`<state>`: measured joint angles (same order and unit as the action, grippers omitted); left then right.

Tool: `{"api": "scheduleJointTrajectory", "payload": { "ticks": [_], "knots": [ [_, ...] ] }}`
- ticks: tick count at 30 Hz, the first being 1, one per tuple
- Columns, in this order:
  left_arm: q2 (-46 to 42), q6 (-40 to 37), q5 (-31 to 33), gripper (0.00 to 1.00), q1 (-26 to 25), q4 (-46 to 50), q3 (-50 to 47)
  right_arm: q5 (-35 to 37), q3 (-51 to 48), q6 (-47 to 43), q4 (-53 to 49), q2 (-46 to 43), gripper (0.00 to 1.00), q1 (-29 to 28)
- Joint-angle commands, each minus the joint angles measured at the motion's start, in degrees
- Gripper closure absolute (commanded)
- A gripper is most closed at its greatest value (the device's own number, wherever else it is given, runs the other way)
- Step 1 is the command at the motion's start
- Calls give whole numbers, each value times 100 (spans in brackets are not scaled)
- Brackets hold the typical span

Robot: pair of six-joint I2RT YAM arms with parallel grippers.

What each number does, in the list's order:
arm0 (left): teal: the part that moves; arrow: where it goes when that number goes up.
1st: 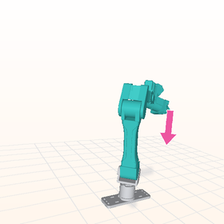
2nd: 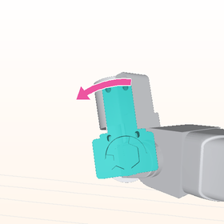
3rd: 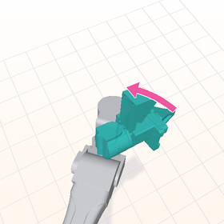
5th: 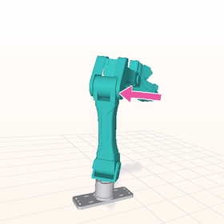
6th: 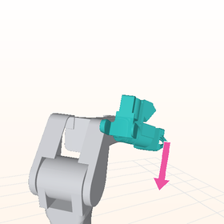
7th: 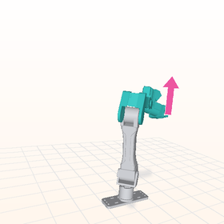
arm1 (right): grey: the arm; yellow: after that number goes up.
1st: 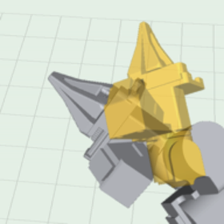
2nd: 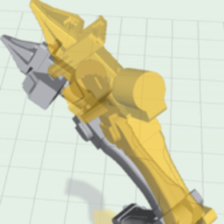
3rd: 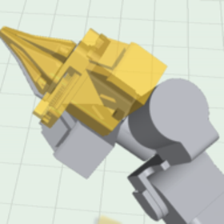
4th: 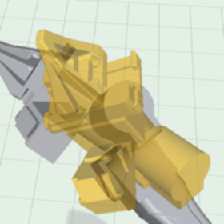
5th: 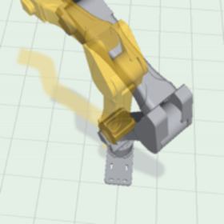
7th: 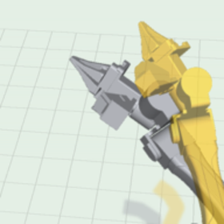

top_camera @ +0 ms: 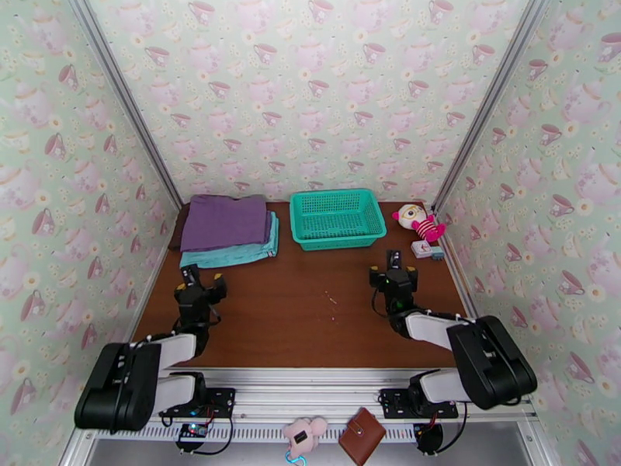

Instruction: Fold and stack the trousers

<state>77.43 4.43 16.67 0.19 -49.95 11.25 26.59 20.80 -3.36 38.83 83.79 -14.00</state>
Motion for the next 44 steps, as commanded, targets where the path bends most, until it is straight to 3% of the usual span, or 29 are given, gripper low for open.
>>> {"api": "scheduleJointTrajectory", "payload": {
  "ticks": [1, 4, 7, 8, 15, 37, 41, 42, 44],
  "knots": [
    [767, -159, -273, 0, 79, -1549, 173, -583, 21, 152, 1433, 198, 1, 423],
    [1531, -768, -116, 0, -347, -2292, 297, -1811, -144, 440, 1756, 360, 1, 948],
    [1203, -691, -49, 0, -399, -755, 808, -2359, 320, 527, 892, 433, 1, 1190],
    [1290, -744, 47, 0, -421, -723, 916, -2390, 246, 529, 1224, 519, 1, 1198],
    [1280, -821, 342, 0, -577, -897, 825, -2368, 261, 497, 1070, 455, 1, 1189],
    [1306, -840, 346, 0, -586, -921, 833, -2363, 266, 497, 1080, 464, 1, 1189],
    [1201, -651, -283, 0, -285, -549, 921, -2367, 258, 503, 1087, 464, 1, 1189],
    [1234, -697, -90, 0, -348, -720, 867, -2234, 194, 570, 1175, 436, 1, 1190],
    [1217, -527, 268, 0, -342, -1112, 659, -1316, -305, 953, 2012, 384, 1, 1206]
  ]
}}
